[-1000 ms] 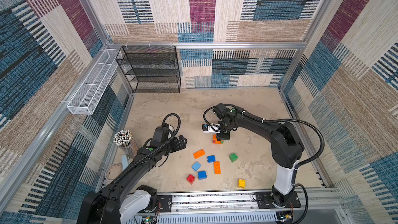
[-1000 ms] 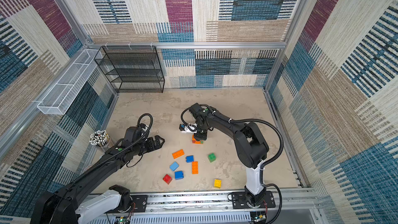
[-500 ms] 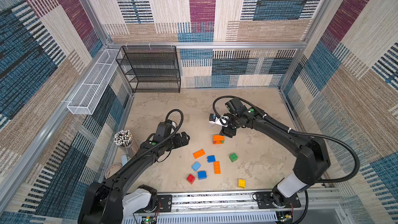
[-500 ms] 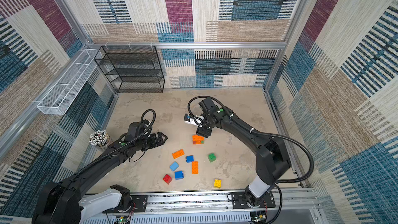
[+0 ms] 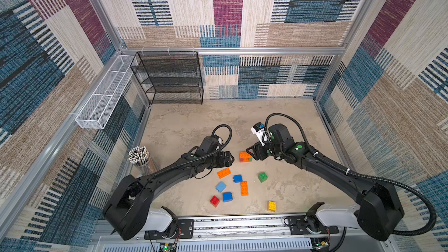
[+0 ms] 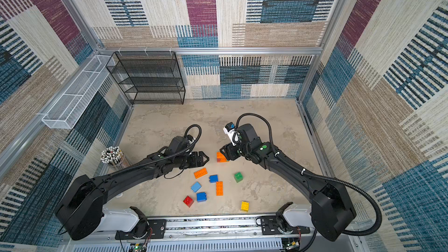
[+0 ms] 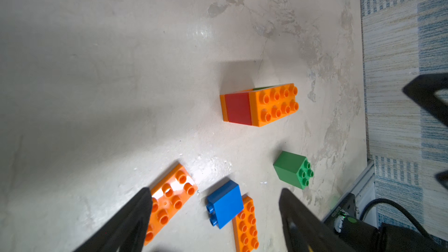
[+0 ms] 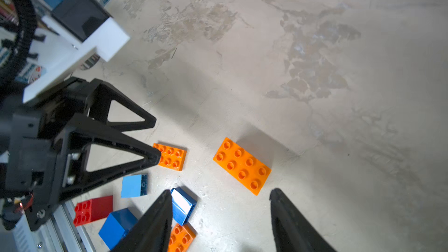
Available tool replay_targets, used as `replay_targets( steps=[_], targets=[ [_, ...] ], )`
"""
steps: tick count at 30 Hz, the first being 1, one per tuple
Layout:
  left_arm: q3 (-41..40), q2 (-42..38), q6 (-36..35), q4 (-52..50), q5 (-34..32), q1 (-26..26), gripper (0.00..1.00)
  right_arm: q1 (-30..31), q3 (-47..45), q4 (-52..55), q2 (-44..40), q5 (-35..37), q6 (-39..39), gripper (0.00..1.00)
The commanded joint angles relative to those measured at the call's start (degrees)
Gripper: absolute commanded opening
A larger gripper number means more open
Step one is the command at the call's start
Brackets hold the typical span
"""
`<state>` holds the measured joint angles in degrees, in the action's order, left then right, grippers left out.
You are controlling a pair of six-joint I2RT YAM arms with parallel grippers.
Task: Assemble the letter p with lego
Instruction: Assemble the lego brick with the lego brick.
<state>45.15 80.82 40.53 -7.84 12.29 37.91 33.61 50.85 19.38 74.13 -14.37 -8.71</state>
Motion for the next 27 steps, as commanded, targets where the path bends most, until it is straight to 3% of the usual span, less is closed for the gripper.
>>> replay_targets(
  steps=[1,15,27],
  targets=[
    [1.5,2.6,3.2,5.0,0.1,1.2,0.81,-0.5,-1.4,-5.3,0.6,2.0,-10.2,0.64],
    [5.6,12.0,4.9,9.4,1.2,2.1,0.59,-5.0,-5.1,-11.1,7.4,-4.5,-13.3,0.43],
    [7.5,17.1,5.0,10.7,1.8,2.2,0.50,-5.3,-7.4,-14.2,11.4,-3.8,-13.3,0.38]
  ],
)
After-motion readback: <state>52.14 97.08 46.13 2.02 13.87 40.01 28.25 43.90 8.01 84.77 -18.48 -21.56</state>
